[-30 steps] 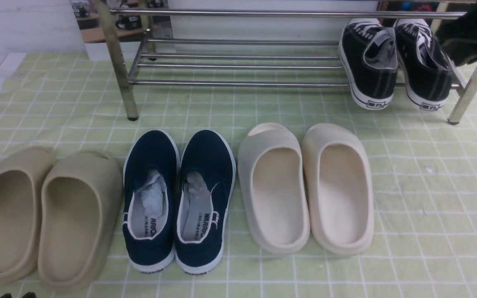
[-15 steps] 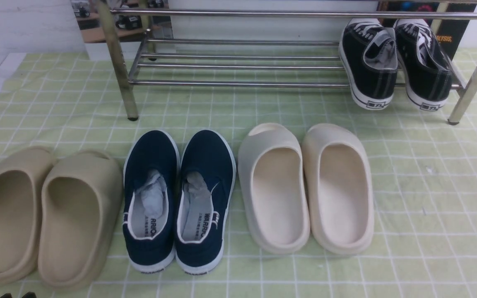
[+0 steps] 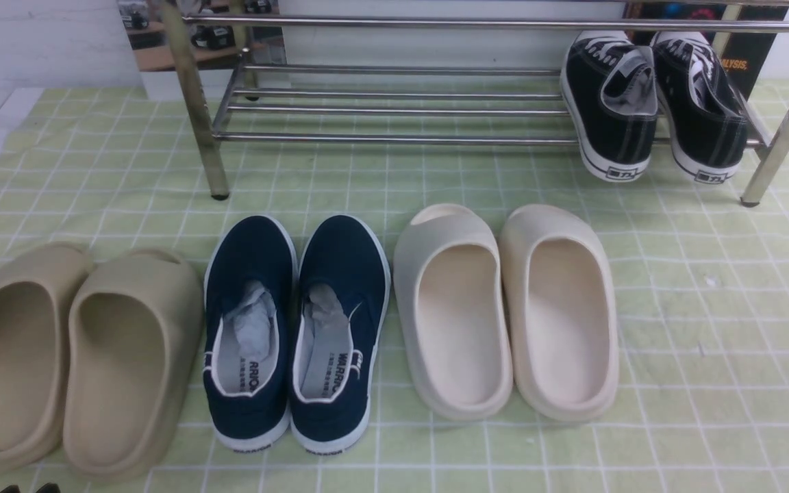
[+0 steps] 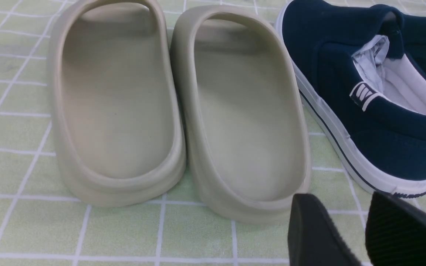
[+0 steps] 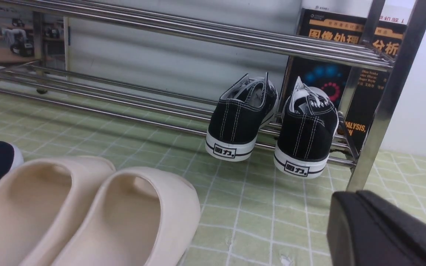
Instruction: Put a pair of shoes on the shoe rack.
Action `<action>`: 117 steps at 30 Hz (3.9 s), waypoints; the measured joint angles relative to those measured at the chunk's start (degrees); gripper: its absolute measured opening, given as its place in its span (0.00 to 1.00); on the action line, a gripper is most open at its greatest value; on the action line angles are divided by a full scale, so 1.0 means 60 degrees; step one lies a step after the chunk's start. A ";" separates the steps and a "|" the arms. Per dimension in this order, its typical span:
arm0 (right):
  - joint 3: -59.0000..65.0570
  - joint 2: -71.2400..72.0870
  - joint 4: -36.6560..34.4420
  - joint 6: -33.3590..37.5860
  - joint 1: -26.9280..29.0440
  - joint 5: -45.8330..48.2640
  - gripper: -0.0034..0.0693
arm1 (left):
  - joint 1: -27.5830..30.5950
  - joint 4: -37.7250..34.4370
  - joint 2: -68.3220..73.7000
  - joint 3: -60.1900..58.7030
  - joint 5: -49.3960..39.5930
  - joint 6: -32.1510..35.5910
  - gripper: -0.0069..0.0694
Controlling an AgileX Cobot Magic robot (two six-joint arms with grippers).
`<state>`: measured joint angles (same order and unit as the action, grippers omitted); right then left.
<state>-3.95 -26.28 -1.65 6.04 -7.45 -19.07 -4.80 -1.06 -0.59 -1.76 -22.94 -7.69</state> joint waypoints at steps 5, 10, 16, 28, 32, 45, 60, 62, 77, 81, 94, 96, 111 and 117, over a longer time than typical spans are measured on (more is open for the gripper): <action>0.0031 0.0000 0.0000 -0.0033 0.0000 0.0050 0.05 | 0.0000 0.0000 0.0000 0.0000 0.0000 0.0000 0.40; 0.0268 0.0141 0.0000 -0.0064 0.0000 -0.0183 0.05 | 0.0000 0.0000 0.0000 0.0000 0.0000 0.0000 0.40; 0.0903 0.1330 0.0382 -0.0064 0.0000 0.0405 0.06 | 0.0000 0.0000 0.0000 0.0000 0.0000 0.0000 0.40; 0.0903 0.4381 0.0503 -0.0074 0.0000 0.1066 0.07 | 0.0000 0.0009 -0.0007 0.0000 0.0000 0.0000 0.40; 0.0903 0.4479 0.0503 -0.0074 0.0126 0.1032 0.07 | 0.0000 0.0009 -0.0007 0.0000 0.0000 0.0000 0.40; 0.0903 0.4479 0.0494 -0.1639 0.1127 0.5416 0.08 | 0.0000 0.0009 -0.0007 0.0000 0.0000 0.0000 0.40; 0.0824 0.4479 0.0431 -0.2149 0.1127 0.6804 0.08 | 0.0000 0.0009 -0.0007 0.0000 0.0000 0.0000 0.40; 0.0824 0.4479 0.0431 -0.2158 0.1127 0.6814 0.08 | 0.0000 0.0009 -0.0007 0.0000 0.0000 0.0000 0.40; 0.0824 0.4479 0.0431 -0.2167 0.1127 0.6814 0.10 | 0.0000 0.0009 -0.0007 0.0000 0.0000 0.0000 0.40; 0.0817 0.4479 0.0431 -0.2167 0.1127 0.6823 0.10 | 0.0000 0.0009 -0.0007 0.0000 0.0000 0.0000 0.40; 0.0817 0.4479 0.0431 -0.2167 0.1127 0.6823 0.11 | 0.0000 0.0009 -0.0007 0.0000 0.0000 0.0000 0.40; 0.0817 0.4479 0.0431 -0.2167 0.1130 0.6823 0.11 | 0.0000 0.0009 -0.0007 0.0000 0.0000 0.0000 0.40; 0.0817 0.4479 0.0431 -0.2167 0.1138 0.6823 0.14 | 0.0000 0.0009 -0.0007 0.0000 0.0000 0.0000 0.40; 0.0817 0.4479 0.0431 -0.2167 0.1138 0.6823 0.15 | 0.0000 0.0009 -0.0007 0.0000 0.0000 0.0000 0.40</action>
<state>0.95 0.59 0.93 -6.96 -0.63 21.87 -4.80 -1.01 -0.64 -1.76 -22.94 -7.69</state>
